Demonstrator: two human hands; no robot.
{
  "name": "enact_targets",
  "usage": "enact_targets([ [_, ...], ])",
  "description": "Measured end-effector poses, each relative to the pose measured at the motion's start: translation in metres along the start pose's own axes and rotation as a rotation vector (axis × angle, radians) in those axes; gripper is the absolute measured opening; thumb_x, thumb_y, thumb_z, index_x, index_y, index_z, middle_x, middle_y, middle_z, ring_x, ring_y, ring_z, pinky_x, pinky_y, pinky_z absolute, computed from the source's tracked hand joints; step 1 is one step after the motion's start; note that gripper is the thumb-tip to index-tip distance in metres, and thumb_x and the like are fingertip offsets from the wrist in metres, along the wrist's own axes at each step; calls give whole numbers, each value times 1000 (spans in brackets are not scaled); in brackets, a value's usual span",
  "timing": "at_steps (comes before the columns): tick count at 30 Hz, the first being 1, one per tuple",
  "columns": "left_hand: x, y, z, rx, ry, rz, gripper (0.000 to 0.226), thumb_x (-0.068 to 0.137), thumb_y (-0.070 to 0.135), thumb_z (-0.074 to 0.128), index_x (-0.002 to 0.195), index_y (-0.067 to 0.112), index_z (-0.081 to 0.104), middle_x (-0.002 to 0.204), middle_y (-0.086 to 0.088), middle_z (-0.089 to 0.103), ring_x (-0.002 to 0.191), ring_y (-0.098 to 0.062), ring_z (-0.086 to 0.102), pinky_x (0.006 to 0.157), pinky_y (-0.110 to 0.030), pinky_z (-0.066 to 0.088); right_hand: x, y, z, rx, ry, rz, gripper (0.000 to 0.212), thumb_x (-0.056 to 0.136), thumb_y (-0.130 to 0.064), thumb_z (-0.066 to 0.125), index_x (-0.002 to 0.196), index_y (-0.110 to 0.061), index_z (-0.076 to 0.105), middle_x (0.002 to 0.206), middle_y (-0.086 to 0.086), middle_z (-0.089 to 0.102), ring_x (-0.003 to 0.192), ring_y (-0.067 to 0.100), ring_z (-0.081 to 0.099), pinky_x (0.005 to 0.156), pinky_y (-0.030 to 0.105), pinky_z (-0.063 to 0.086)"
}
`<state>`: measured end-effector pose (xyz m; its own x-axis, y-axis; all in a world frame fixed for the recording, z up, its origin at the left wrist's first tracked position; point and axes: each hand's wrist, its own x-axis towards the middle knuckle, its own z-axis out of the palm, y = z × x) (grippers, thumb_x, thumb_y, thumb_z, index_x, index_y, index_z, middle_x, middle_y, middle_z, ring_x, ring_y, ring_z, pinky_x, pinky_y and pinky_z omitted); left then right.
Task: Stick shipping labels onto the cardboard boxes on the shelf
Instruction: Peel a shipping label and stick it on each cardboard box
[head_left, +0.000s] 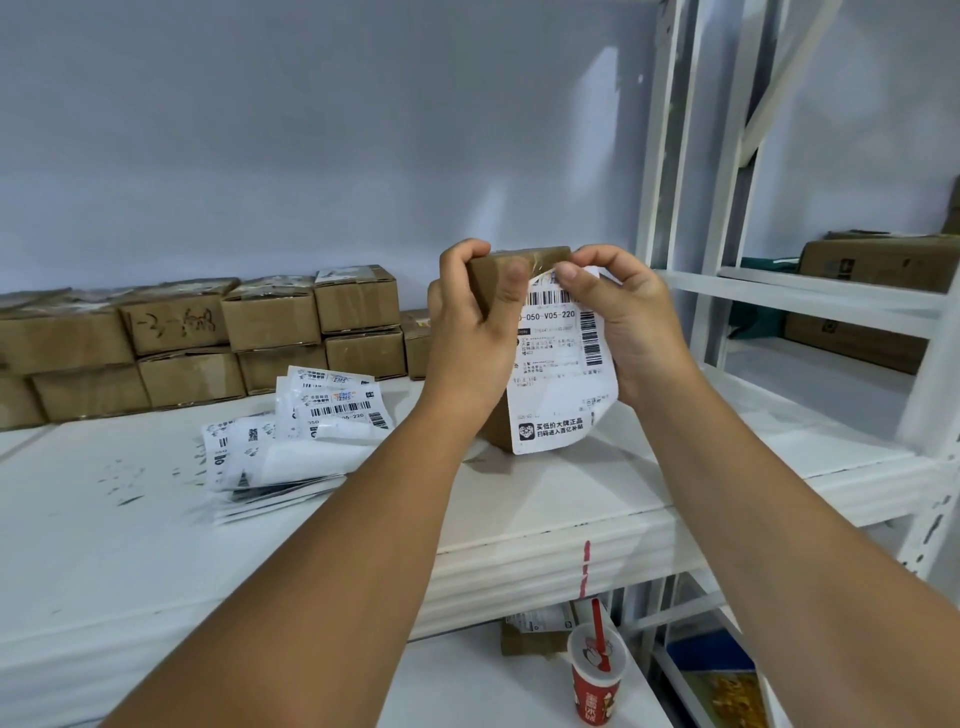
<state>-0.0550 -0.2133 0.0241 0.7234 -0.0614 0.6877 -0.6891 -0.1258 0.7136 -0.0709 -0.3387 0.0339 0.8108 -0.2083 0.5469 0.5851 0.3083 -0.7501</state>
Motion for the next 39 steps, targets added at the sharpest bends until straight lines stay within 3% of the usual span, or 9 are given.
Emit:
enact_targets([
  [3,0,2,0,-38,-2,-51,52,82,74,19,110,35,38,118,2,47,105,-12,48,87,-27,40,0,-2,-1,79,4,34,14,85,0,60,79,-12,56,66,2,68,57,14,64,56,26,54],
  [7,0,1,0,-22,-1,-75,26,99,46,15,106,34,37,102,18,43,108,-11,41,86,-26,28,1,-5,-3,226,52,44,13,87,1,58,81,-11,55,65,1,69,58,12,65,56,24,55],
  [12,4,-4,1,-45,-2,-76,30,98,48,14,110,35,38,118,2,46,113,-16,44,95,-34,35,-1,-4,1,24,41,3,17,82,4,64,79,-11,57,66,3,67,58,16,65,55,26,54],
  [17,4,-4,1,-26,-25,-41,30,95,54,19,108,34,38,114,3,45,108,-12,45,84,-25,37,-2,-2,3,-71,61,-43,19,80,5,67,77,-12,58,64,3,67,56,16,64,56,26,53],
  [21,2,-3,2,-3,-32,8,72,66,79,21,116,30,39,117,-1,42,93,4,45,76,-13,38,-2,-5,2,-23,81,-36,17,82,2,66,77,-12,58,66,3,68,57,16,65,55,26,54],
  [25,1,-2,1,-2,-41,-1,65,64,77,25,111,35,38,116,0,43,94,6,44,77,-11,38,-3,-7,1,-15,85,-27,16,83,3,64,78,-11,57,64,1,68,56,13,65,54,25,54],
  [29,2,-5,0,20,-48,-11,37,86,59,44,113,34,36,121,-5,46,95,-2,49,72,-13,40,-3,-7,1,-38,59,-44,17,82,3,66,78,-12,58,65,2,68,58,15,65,57,26,54],
  [34,1,-3,0,31,-49,-15,47,82,49,63,115,33,35,116,1,42,97,-6,50,72,-16,43,-4,-8,0,-69,62,-66,17,82,3,66,78,-11,58,64,0,68,58,15,65,56,26,53],
  [39,2,-4,-1,49,-46,0,47,83,42,65,118,31,35,116,0,42,101,-12,51,74,-20,47,-4,-8,1,-81,85,-69,18,82,4,66,78,-11,57,65,1,68,58,16,65,55,27,53],
])
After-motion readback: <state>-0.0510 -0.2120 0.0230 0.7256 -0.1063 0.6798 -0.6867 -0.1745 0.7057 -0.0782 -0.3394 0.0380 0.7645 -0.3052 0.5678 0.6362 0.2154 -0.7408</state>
